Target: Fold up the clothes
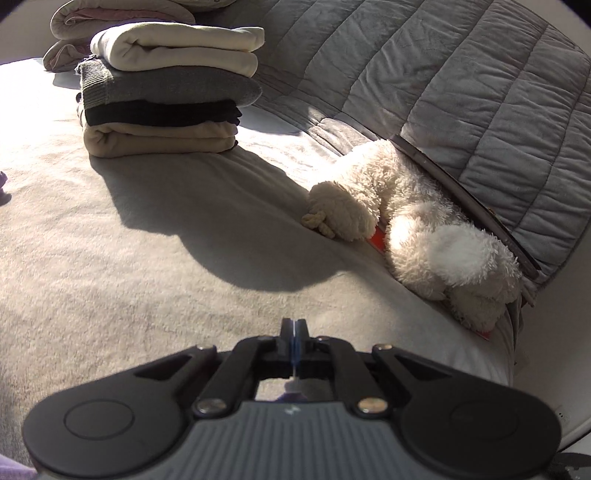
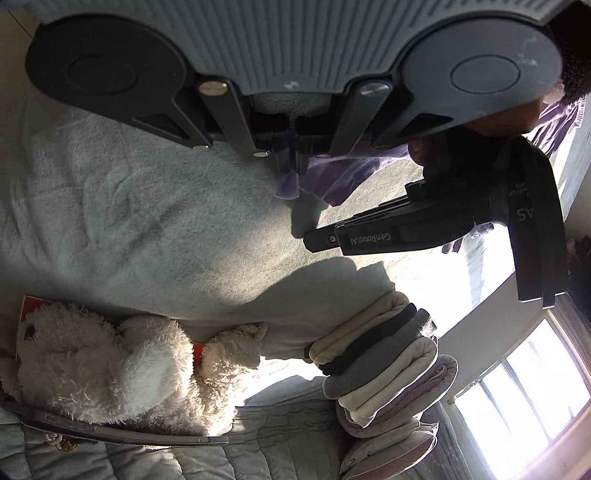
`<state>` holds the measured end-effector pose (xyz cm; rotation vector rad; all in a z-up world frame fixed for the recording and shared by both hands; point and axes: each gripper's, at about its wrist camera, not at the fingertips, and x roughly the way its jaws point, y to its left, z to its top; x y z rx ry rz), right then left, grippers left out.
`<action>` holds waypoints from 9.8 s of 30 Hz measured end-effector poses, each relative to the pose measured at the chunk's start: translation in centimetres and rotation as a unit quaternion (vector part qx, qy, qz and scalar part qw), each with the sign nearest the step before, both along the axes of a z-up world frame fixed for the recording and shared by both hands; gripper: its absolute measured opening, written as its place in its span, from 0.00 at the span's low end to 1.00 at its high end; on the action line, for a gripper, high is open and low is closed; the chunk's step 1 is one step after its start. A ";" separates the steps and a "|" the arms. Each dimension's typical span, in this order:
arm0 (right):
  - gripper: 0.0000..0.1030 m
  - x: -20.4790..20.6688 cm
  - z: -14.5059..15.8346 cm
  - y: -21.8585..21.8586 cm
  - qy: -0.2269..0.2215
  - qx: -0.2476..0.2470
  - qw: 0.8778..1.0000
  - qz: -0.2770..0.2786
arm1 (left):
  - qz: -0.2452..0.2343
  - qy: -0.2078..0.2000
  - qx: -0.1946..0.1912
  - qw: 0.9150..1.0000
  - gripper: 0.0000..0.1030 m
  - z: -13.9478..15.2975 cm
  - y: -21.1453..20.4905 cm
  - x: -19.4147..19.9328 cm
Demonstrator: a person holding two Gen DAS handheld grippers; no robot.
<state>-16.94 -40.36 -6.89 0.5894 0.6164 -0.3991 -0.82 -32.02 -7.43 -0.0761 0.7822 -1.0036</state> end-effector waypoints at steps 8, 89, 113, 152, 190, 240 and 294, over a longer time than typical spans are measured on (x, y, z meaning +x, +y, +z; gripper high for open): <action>0.14 -0.1 0.7 -1.4 0.001 -0.012 0.999 -0.033 | 0.030 -0.002 -0.013 0.999 0.29 1.4 3.5 -0.6; 0.51 11.4 -1.0 30.8 -0.036 -0.204 0.809 0.550 | 0.568 -0.017 0.066 0.820 0.56 0.7 52.2 0.0; 0.04 12.3 -0.7 34.5 -0.070 -0.171 0.789 0.586 | 0.645 -0.060 0.108 0.754 0.01 0.6 55.6 1.6; 0.50 9.3 -0.8 26.8 -0.046 -0.149 0.829 0.537 | 0.467 -0.173 0.136 0.856 0.50 2.8 47.4 -2.2; 0.05 3.0 -0.9 4.5 0.049 -0.148 0.979 0.131 | -0.010 -0.198 0.118 0.973 0.02 -1.2 24.0 -8.2; 0.17 4.1 -2.2 4.3 0.028 -0.286 0.951 0.118 | -0.084 -0.217 0.105 0.967 0.09 -1.4 25.2 -12.1; 0.73 -0.5 -2.3 10.2 -0.004 -0.255 0.965 0.063 | 0.378 -0.121 0.136 0.908 0.69 2.2 45.5 -1.7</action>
